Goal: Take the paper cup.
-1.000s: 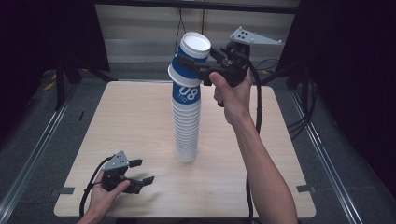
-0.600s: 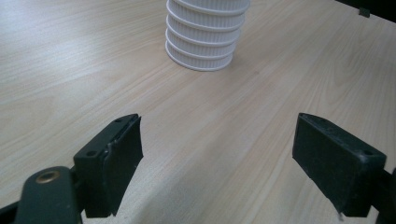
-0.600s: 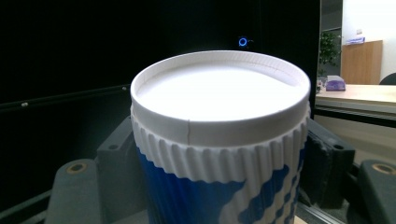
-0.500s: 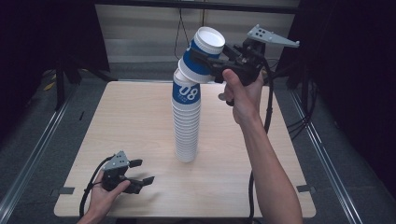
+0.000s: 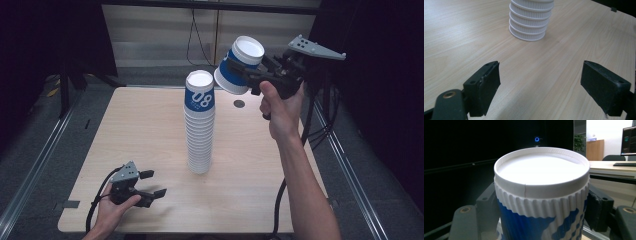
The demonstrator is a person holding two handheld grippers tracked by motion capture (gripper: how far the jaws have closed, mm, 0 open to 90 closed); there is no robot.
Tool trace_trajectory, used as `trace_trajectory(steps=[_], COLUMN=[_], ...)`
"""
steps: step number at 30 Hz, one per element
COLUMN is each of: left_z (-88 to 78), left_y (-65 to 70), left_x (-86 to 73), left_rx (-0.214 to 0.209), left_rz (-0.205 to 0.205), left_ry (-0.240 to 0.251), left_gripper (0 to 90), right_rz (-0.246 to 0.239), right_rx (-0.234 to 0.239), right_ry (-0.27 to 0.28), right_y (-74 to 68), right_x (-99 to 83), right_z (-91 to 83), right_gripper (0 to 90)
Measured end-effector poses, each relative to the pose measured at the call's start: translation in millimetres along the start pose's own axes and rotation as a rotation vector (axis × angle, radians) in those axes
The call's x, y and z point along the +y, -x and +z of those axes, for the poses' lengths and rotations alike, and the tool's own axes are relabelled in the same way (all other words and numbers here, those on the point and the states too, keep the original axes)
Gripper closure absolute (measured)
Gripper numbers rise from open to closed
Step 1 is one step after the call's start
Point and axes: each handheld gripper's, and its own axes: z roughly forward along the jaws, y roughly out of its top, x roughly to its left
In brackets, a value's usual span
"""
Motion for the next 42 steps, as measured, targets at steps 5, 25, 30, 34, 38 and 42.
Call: trace_trajectory(steps=[5,25,30,34,38,42], left_z=[-0.6,-8.9,-7.8,-8.1,-8.6,-5.7], left_y=[-0.1,-5.3,-4.9,-4.4,-2.8,-1.0], left_x=[0.2,9.6,14.0,18.3,24.1,29.3], left_rx=[-0.002,0.029,0.034,0.027,0.027,0.008], left_rz=[-0.011,-0.058,-0.053,-0.05,-0.032,-0.015], left_ry=[0.006,0.058,0.068,0.084,0.104,0.097], left_gripper=[15.8,19.1,19.1,19.0,18.8,18.0], right_rz=[-0.01,-0.034,-0.018,-0.022,-0.018,-0.015], right_rx=[-0.007,-0.034,-0.027,-0.016,-0.015,-0.014], right_ry=[-0.004,-0.109,-0.134,-0.154,-0.158,-0.176], right_y=[-0.3,-3.5,-3.9,-6.9,-7.0,-7.7], right_x=[-5.1,-50.2,-62.8,-76.0,-89.1,-98.8], right_z=[-7.6,-27.6,-28.9,-29.2,-34.0,-35.1], right_gripper=[27.1,27.1,27.1,27.0,27.1,27.1])
